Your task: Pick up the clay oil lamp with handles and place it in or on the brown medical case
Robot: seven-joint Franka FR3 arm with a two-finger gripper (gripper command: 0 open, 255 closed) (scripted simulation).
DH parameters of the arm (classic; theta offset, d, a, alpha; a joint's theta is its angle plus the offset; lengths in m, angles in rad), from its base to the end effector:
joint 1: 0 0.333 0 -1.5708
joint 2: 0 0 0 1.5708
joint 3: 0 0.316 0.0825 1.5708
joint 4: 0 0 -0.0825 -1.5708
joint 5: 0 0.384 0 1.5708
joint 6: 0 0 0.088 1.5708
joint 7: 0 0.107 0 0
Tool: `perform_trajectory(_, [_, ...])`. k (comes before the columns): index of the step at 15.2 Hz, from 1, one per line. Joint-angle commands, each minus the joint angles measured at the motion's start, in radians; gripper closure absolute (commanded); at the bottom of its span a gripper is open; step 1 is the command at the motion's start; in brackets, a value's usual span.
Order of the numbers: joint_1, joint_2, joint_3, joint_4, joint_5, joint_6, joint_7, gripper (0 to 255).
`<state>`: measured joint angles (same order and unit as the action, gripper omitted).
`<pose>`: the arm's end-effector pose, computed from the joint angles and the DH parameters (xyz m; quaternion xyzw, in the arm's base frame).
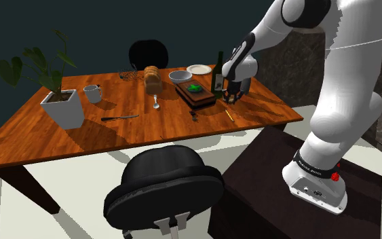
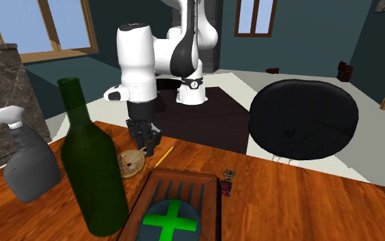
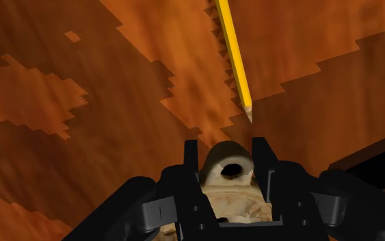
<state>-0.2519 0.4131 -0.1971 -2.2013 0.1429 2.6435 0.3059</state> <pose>0.5012 -0.2473 0.1991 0.9085 -0.4174 0.0202 0.0053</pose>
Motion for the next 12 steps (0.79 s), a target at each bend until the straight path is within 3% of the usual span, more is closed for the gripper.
perform_trajectory(1, [0.006, -0.027, -0.007, -0.005, -0.01, -0.021, 0.008, 255])
perform_trajectory(12, [0.027, -0.15, -0.035, -0.002, -0.059, -0.145, 0.042, 255])
